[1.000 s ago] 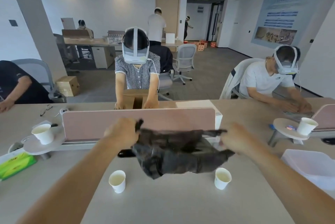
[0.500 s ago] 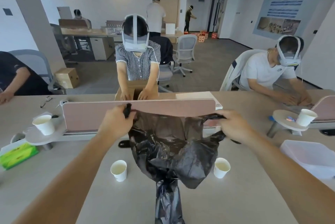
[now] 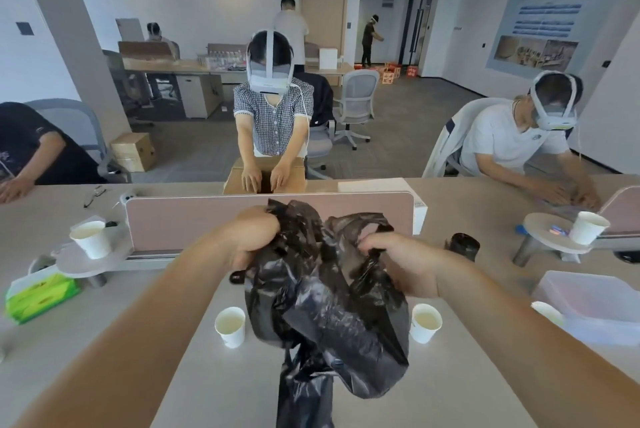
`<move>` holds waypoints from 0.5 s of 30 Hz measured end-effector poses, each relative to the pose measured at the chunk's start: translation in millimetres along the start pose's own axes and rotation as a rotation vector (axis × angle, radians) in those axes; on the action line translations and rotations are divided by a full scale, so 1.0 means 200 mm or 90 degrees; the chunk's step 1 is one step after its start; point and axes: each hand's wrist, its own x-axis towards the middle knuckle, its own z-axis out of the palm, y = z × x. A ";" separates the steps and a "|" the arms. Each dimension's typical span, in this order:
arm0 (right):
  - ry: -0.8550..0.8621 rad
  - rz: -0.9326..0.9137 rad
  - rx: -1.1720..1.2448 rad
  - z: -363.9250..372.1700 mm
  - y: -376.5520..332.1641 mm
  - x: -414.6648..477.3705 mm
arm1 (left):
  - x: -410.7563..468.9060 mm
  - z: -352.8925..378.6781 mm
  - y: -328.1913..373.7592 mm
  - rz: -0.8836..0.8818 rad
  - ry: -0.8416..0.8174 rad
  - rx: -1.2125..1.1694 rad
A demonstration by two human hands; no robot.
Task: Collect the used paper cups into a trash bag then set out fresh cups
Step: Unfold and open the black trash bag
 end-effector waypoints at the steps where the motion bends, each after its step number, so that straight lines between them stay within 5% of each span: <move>1: -0.016 0.006 -0.014 0.03 0.00 0.00 | -0.01 0.01 0.01 0.004 0.001 -0.005; 5: -0.013 -0.049 -0.118 0.09 -0.01 -0.05 | -0.06 0.04 0.09 0.022 -0.104 -0.088; 9: 0.284 -0.175 -0.338 0.02 -0.17 0.01 | -0.03 -0.05 0.20 0.233 0.037 0.245; 12: 0.477 -0.374 -0.268 -0.04 -0.44 -0.06 | -0.06 -0.08 0.36 0.515 0.196 0.254; 15: 0.711 -0.746 -0.142 -0.05 -0.65 -0.39 | -0.18 -0.18 0.49 0.917 0.488 0.111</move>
